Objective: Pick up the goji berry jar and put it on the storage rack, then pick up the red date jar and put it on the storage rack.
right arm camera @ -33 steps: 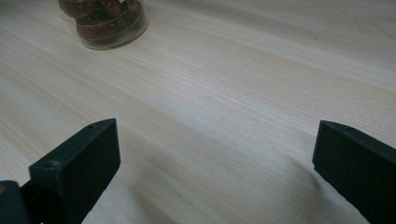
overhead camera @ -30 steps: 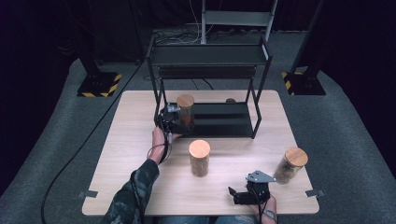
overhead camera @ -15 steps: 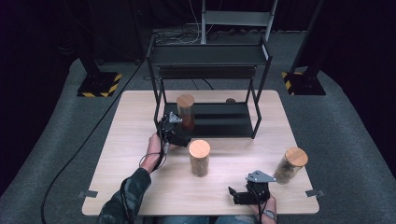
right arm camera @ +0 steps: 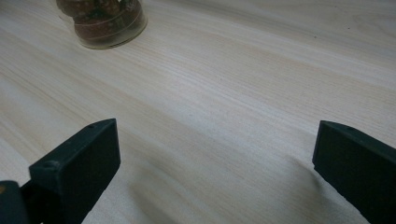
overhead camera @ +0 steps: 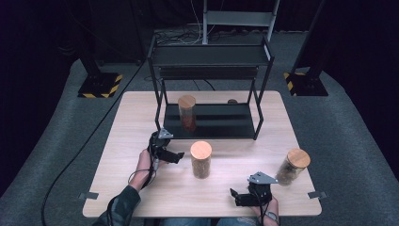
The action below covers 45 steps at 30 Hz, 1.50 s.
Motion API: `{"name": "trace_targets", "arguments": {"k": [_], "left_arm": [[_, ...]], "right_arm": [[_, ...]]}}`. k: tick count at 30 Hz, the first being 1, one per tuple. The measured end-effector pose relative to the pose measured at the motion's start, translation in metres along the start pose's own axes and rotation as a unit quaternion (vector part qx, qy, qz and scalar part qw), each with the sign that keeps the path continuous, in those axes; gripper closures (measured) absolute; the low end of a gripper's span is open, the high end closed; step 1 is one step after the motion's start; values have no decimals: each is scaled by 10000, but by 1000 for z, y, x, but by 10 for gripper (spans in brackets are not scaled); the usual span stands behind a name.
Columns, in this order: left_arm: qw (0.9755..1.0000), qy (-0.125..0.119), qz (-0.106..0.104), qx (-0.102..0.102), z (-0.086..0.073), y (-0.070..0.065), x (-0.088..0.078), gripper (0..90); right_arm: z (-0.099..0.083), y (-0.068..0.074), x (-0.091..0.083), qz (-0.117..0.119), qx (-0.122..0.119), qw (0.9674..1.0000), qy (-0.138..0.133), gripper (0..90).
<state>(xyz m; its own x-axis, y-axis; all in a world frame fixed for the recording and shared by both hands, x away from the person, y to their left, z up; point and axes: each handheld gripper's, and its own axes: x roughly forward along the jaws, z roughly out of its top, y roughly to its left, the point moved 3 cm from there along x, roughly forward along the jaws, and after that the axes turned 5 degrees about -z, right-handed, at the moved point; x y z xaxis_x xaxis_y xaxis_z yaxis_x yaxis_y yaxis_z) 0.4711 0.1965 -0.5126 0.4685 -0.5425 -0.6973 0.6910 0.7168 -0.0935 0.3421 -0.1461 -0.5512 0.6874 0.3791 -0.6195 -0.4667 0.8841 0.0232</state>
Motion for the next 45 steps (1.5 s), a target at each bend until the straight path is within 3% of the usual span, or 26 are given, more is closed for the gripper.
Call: {"name": "trace_targets", "arguments": {"k": [11, 15, 18, 26, 37, 45], "left_arm": [[9987, -125, 236, -438, -51, 9, -24, 1], [9973, -267, 309, -604, -61, 8, -33, 1], [9970, -304, 392, -603, -67, 5, -40, 1], [9944, -348, 539, -835, -91, -1, -53, 0], [9906, -416, 638, -1139, -109, 1, -59, 0], [9896, -374, 785, -1145, -112, 1, -60, 0]], "right_arm": [[0, 0, 0, -12, 10, 10000, 9, 1], [0, 0, 0, -11, 16, 10000, 21, 1], [0, 0, 1, -21, 21, 10000, 29, 1], [0, 0, 1, -4, 18, 10000, 41, 0], [0, 0, 1, -38, 32, 10000, 25, 1], [0, 0, 0, -108, 68, 9999, 26, 0]]}}
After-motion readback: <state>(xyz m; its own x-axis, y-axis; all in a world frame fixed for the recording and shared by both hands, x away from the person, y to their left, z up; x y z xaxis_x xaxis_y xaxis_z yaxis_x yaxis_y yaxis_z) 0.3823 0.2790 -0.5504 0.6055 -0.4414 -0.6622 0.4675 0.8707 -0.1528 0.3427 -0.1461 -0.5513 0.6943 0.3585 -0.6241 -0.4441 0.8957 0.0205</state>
